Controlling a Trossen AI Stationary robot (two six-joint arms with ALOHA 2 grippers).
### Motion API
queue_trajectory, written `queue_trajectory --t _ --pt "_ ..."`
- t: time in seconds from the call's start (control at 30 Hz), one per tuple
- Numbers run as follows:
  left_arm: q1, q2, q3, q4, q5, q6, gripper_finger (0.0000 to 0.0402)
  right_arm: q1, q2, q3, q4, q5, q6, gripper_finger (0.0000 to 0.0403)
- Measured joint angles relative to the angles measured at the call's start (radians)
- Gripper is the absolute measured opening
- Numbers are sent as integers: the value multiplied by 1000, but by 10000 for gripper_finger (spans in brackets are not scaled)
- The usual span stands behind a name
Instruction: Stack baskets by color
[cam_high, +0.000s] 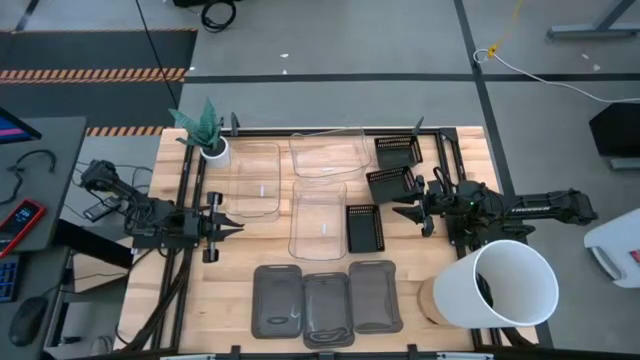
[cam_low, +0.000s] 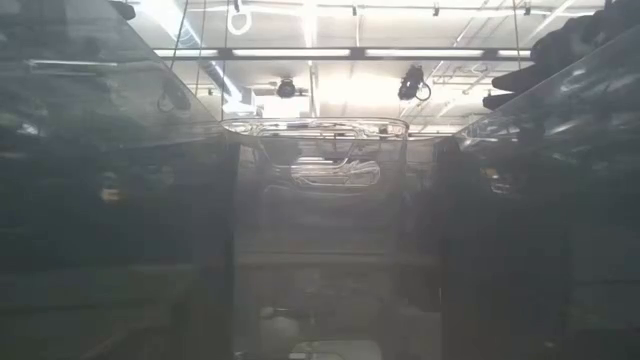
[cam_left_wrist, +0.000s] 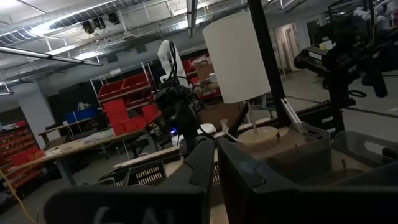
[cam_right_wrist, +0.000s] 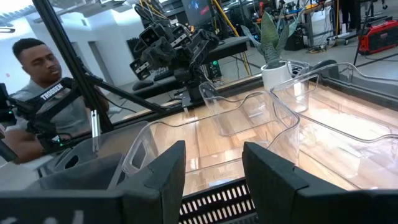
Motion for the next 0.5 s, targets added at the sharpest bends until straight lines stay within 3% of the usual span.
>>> queue_trajectory --t 0.5 --pt "0 0 0 0 0 0 29 0 0 0 0 0 0 165"
